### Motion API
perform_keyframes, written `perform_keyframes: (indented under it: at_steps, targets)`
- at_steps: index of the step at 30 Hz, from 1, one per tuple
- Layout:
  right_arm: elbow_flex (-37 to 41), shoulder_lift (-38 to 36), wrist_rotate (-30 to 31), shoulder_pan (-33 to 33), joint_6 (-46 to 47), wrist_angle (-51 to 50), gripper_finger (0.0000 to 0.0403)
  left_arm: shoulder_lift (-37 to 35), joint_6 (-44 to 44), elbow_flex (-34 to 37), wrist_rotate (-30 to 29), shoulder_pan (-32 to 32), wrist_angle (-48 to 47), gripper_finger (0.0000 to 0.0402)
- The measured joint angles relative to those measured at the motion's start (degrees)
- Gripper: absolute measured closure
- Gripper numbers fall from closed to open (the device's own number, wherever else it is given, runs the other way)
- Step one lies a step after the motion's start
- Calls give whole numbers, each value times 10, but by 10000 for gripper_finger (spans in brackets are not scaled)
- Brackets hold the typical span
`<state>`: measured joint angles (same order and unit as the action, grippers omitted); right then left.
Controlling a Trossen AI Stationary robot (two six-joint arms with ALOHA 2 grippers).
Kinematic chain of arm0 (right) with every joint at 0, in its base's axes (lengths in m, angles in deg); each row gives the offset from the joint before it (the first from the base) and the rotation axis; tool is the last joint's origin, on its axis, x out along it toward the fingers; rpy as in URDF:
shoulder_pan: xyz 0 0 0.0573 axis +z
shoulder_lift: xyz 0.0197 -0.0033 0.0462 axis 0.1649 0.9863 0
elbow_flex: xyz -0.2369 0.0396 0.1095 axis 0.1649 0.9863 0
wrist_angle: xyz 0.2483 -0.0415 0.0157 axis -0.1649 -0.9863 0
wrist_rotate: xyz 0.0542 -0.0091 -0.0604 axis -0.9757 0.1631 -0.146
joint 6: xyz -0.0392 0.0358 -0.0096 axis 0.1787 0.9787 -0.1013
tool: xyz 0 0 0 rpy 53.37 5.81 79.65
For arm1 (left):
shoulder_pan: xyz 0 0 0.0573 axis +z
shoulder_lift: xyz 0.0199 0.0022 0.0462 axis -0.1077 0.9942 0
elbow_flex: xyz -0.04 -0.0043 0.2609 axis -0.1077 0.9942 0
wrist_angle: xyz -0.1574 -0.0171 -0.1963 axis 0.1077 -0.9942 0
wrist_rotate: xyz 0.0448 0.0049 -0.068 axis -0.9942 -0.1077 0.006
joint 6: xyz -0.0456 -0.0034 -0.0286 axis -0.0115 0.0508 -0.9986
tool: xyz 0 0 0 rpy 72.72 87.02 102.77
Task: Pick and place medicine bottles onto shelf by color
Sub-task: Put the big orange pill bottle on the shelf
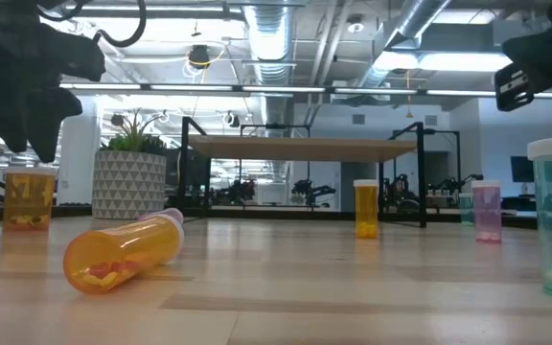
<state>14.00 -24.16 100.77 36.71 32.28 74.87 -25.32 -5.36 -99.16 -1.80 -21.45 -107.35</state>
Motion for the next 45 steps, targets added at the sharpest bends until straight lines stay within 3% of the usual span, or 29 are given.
perform_keyframes:
  at_steps: [32,45]
  targets:
    - [0,0,0,0,0,0,370,15,3,0,13,0,-6,126]
    - [0,0,0,0,0,0,370,15,7,45,15,17,18,126]
